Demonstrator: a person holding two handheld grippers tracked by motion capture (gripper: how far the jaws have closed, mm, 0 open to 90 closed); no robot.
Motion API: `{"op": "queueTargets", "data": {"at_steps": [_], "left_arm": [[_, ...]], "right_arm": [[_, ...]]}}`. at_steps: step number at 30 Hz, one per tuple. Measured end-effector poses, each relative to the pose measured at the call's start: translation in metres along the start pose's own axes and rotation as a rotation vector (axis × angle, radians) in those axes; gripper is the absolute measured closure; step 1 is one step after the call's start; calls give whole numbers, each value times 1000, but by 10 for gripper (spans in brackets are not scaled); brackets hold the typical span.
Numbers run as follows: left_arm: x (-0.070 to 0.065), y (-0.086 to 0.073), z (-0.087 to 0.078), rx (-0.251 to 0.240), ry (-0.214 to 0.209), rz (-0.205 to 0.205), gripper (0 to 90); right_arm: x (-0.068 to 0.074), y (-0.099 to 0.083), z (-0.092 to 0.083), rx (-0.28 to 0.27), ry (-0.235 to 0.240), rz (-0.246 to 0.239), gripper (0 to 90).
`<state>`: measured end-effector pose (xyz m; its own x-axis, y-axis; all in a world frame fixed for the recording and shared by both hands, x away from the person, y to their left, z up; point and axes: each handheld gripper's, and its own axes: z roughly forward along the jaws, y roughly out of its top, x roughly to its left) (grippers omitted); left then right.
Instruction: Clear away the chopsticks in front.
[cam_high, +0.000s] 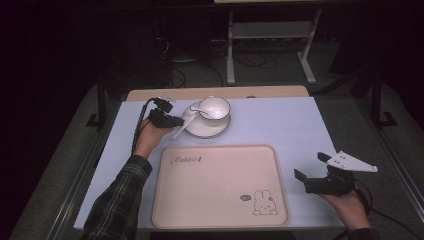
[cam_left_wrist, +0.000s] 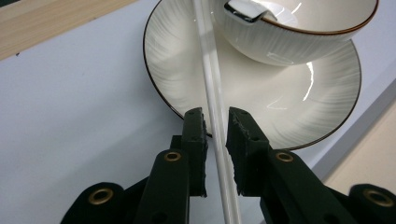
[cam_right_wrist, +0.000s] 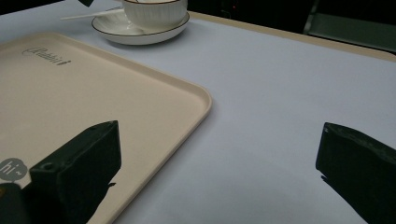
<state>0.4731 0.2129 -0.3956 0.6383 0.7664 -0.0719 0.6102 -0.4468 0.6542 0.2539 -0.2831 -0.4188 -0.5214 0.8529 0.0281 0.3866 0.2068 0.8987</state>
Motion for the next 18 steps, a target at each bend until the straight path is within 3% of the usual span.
{"op": "queueTargets", "data": {"at_steps": [8, 18], "left_arm": [[4, -7, 6, 11, -12, -25, 767], [1, -9, 7, 14, -25, -22, 766]], "right_arm": [[-1, -1, 0, 1, 1, 2, 0], [0, -1, 0, 3, -1, 1, 0]]}}
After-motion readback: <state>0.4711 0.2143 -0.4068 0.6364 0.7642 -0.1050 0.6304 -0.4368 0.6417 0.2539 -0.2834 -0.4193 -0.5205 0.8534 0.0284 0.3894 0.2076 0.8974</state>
